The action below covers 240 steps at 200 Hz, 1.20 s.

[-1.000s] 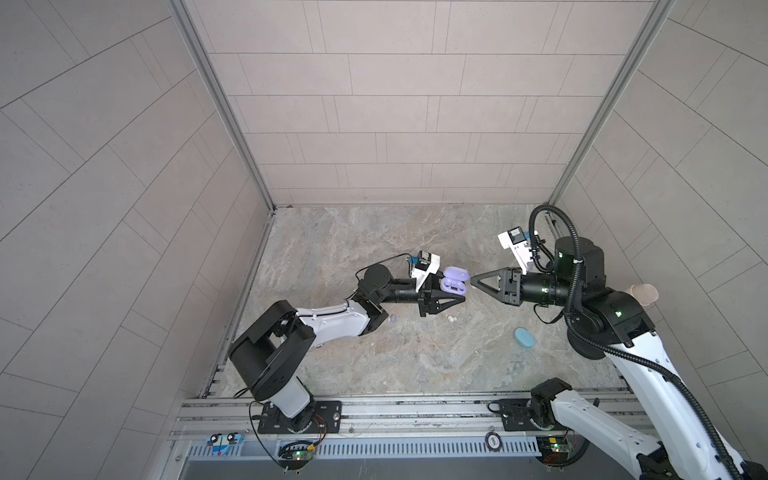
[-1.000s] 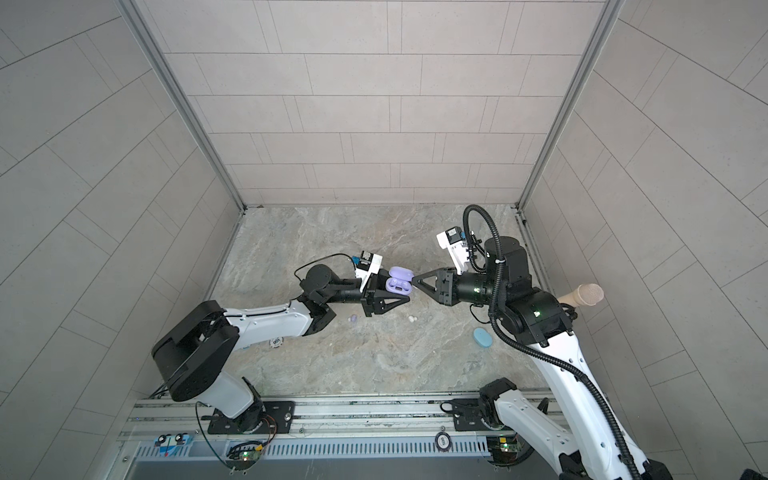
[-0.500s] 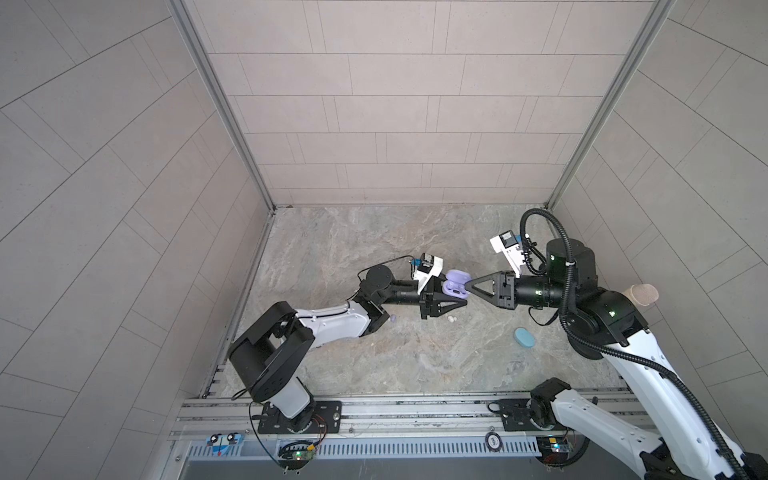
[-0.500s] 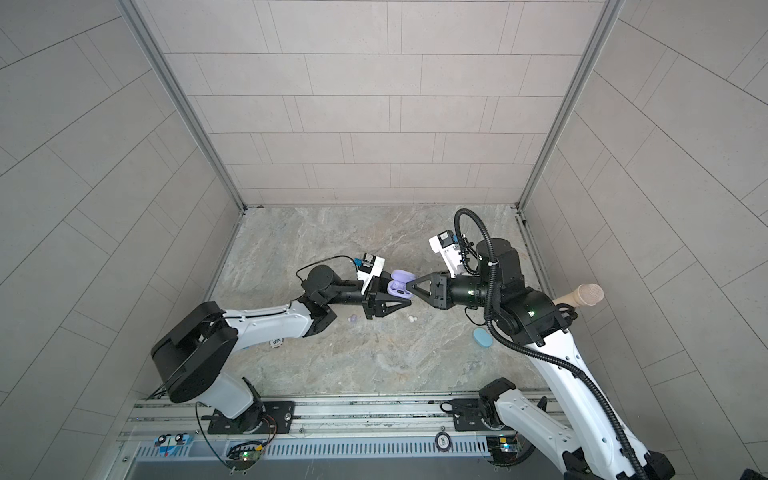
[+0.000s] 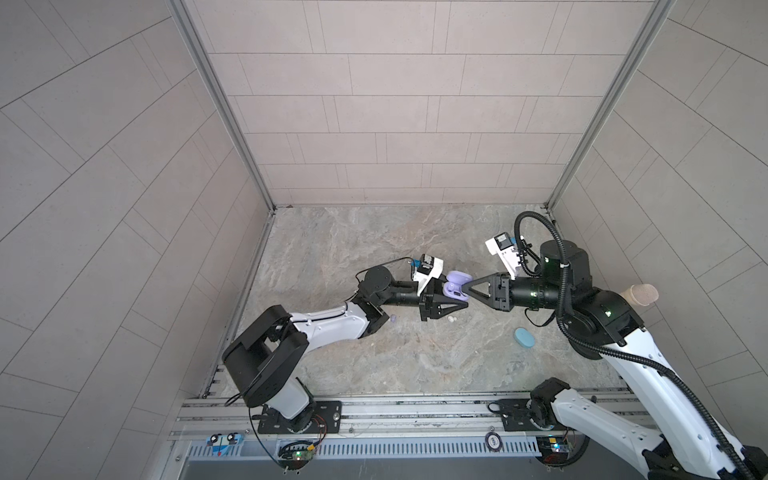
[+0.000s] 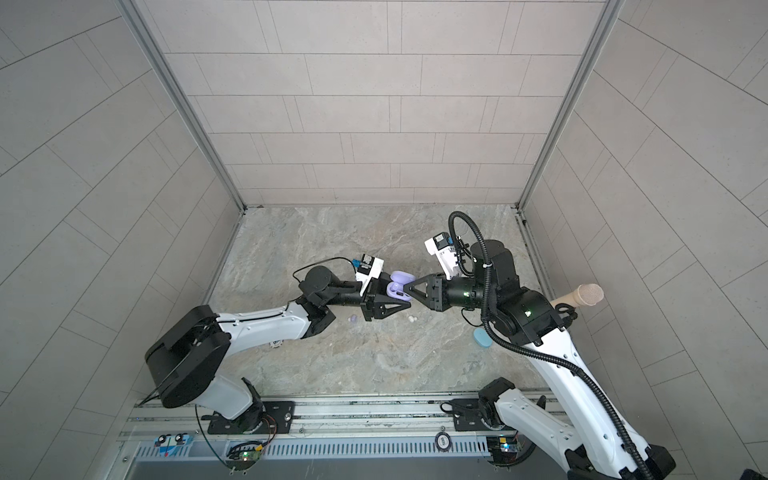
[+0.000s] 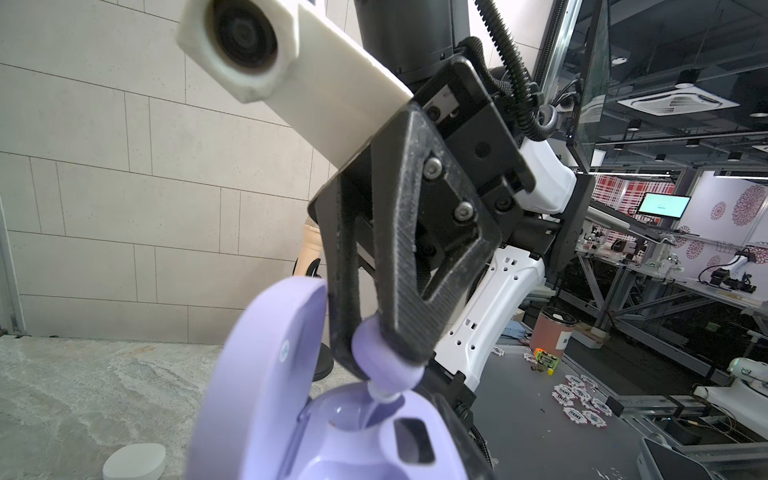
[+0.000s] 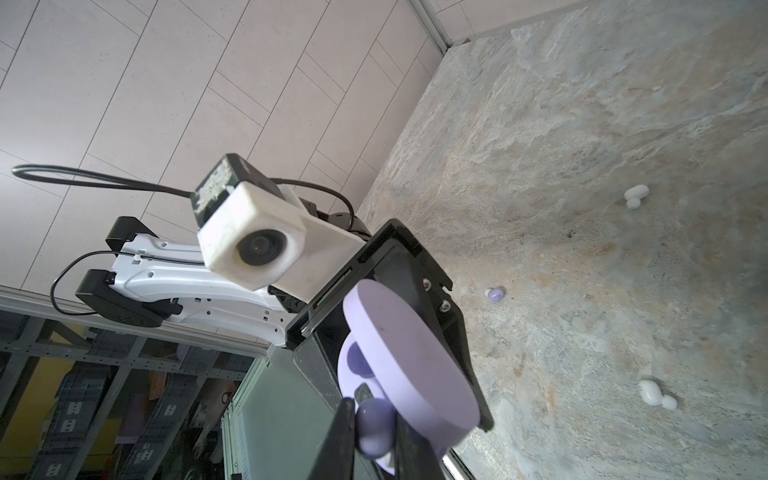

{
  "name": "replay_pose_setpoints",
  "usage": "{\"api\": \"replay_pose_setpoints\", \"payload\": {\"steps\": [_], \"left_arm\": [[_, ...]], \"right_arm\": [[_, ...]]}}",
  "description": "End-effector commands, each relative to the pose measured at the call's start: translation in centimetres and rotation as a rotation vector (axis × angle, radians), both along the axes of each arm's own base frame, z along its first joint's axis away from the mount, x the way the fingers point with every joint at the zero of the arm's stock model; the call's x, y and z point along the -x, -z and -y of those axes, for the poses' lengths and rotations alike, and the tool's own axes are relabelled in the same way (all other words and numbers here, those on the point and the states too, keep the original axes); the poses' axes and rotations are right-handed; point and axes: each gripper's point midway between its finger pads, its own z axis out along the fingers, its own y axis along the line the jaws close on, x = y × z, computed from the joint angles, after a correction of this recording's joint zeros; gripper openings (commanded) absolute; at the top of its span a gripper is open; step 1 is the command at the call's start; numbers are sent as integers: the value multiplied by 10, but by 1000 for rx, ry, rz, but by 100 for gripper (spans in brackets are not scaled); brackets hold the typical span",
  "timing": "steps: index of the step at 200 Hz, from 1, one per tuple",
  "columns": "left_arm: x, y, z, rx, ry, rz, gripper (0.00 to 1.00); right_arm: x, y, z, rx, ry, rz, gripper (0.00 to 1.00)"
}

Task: Insert the wireless bluetooth earbuds into the charging case
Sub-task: 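Lower the lilac earbud into the open case slot held by the left gripper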

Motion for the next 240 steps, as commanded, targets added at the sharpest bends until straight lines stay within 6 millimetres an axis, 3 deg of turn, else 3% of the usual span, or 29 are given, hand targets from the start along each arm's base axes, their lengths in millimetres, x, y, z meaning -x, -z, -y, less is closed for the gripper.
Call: {"api": "replay_pose_setpoints", "payload": {"steps": [1,108,160,197,240], "left_arm": [[11,-20,-6,50,17,61,10],[13,-22,-9,52,10,67,10],[14,-21,-10,47,9,70,10],[14,-19,-10,43,9,64,10],[19,-15,-8,36,20,59,10]], "right_arm": [[-2,1,0,12,9,20,14],[-4,0,-3,17,22,16,16],[-4,2,0,50,33,15,39],[-5,-5,2,57,49,35,42],[-8,-10,1,82,57,54,54]]}}
